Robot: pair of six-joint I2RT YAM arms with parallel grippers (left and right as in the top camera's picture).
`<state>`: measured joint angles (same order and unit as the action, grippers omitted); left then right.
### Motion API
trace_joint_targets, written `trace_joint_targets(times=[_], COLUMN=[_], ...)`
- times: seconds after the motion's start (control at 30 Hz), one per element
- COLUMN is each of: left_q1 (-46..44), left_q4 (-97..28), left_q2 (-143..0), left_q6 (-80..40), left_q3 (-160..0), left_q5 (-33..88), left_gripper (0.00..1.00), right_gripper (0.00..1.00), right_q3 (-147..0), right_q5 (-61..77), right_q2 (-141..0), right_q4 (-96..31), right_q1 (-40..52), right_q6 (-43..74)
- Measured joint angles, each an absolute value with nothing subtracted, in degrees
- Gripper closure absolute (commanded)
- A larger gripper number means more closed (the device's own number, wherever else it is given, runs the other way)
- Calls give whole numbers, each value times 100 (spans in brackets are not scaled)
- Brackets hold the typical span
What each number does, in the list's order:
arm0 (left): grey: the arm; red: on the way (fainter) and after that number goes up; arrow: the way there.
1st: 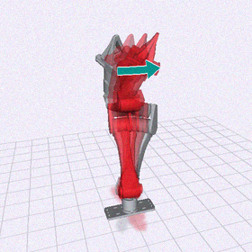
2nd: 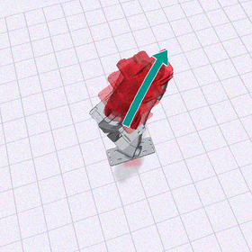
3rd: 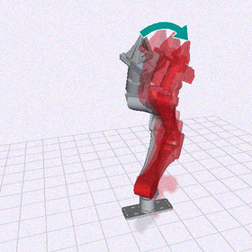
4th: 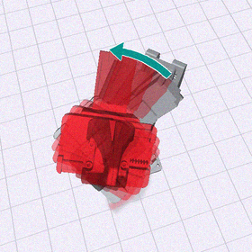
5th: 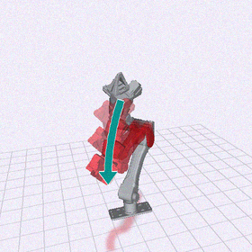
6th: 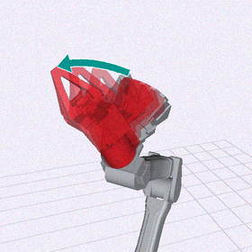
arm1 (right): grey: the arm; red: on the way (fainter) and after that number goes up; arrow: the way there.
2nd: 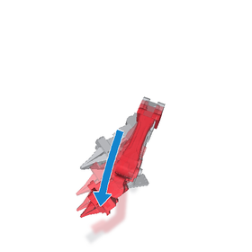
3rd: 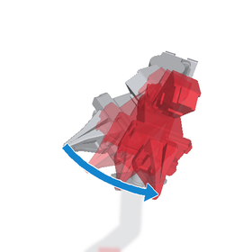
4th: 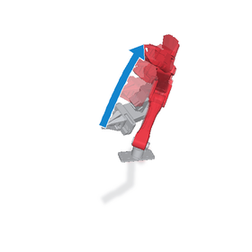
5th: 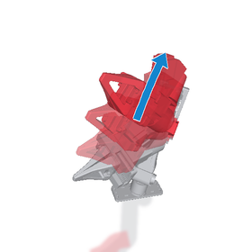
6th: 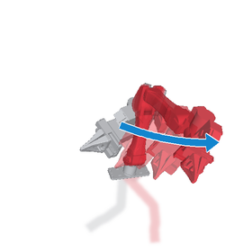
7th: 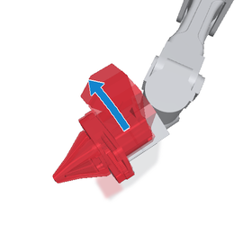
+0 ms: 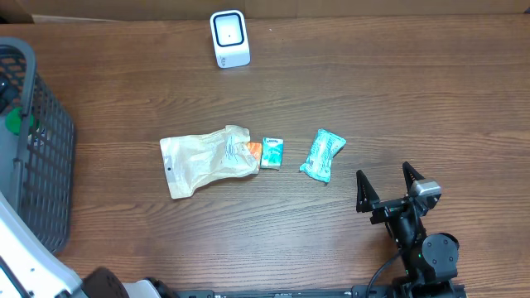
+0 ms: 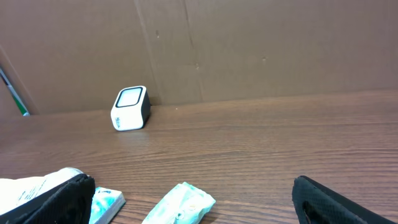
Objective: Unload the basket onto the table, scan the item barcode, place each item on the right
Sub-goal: 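Lower the left gripper into the basket and grasp the green-lidded jar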
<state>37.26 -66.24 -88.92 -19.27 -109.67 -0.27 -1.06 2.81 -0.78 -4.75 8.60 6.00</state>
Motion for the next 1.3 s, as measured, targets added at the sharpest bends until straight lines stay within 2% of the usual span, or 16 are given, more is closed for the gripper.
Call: trace_joint_targets(times=[0.4, 1.0, 1.3], left_q1=[4007, 4023, 4023], left_q4=[-5819, -5151, -4904], left_q2=[-10488, -11780, -12210], left_q6=[-1125, -19, 432], left_q3=[-10822, -10814, -10812], left_q5=[-25, 89, 336], left_gripper=[1, 1, 5], right_gripper=[0, 0, 0], right_q3=[-106, -106, -106], right_q5=[279, 279, 279], right_q2=[-78, -78, -78], right_q4=[-478, -478, -473], right_q1=[860, 860, 860], right_q6=[600, 600, 598])
